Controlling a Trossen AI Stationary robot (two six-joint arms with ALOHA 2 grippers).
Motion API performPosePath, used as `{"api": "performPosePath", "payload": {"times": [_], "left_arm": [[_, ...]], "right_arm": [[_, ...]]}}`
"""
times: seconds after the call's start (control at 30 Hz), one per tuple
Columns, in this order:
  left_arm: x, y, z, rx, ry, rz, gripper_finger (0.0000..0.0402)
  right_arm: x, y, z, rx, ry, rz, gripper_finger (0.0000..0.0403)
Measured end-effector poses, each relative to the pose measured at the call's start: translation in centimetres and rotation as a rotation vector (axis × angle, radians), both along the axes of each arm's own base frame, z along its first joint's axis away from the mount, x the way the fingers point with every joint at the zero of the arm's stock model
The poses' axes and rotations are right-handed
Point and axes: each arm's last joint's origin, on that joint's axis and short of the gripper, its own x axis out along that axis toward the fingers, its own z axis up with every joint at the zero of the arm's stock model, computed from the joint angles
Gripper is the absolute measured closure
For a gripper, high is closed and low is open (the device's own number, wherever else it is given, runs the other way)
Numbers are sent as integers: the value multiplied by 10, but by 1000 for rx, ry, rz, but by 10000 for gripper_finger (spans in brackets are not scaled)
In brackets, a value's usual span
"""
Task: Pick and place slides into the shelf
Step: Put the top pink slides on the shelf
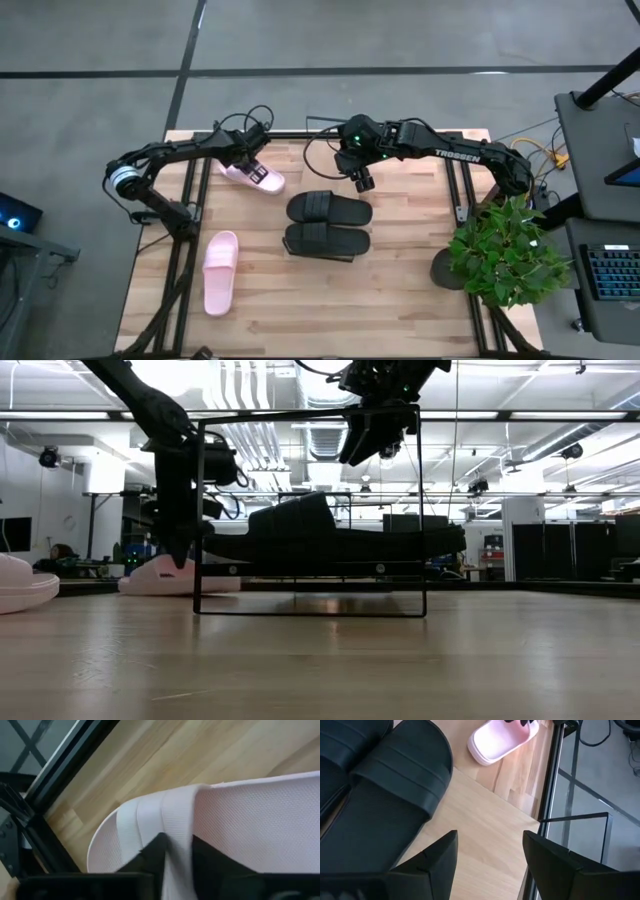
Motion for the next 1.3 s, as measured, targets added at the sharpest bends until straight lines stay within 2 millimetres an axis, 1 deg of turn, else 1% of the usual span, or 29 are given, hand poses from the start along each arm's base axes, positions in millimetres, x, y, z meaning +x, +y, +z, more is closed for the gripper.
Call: {"api": "performPosePath", "payload": {"times": [0.07, 0.1, 0.23, 0.33, 0.5, 0.7, 0.77, 0.9, 1.0, 1.07, 1.13, 1.3], "left_arm": [[0, 0, 0, 0, 11, -22, 382], [0, 0, 0, 1, 14, -30, 390], [-2, -2, 6, 17, 24, -87, 395], [-5, -5, 19, 46, -4, -122, 399], [-15, -16, 53, 115, -120, -211, 400], [-37, -39, 95, 227, -294, -332, 401], [-43, -47, 110, 290, -387, -394, 401], [-51, -64, 135, 372, -625, -642, 401], [-55, -75, 144, 425, -760, -875, 401], [-57, -81, 148, 471, -823, -1029, 401], [-59, -86, 150, 534, -849, -1188, 401], [-56, -92, 146, 702, -954, -1558, 401]], "right_arm": [[0, 0, 0, 1, 2, -1, 188], [0, 0, 0, 2, 1, -2, 188], [0, 0, 1, 6, -4, -8, 188], [-2, 0, 4, 1, -11, -8, 188], [-11, 1, 17, -8, -48, -15, 188], [-24, 6, 37, -17, -127, -2, 188], [-27, 8, 45, -5, -174, 23, 188], [-31, 13, 53, 36, -248, 124, 188], [-31, 15, 56, 52, -288, 199, 188], [-30, 15, 56, 38, -306, 221, 188], [-28, 15, 57, 22, -322, 242, 188], [-24, 16, 62, 11, -410, 339, 188]]}}
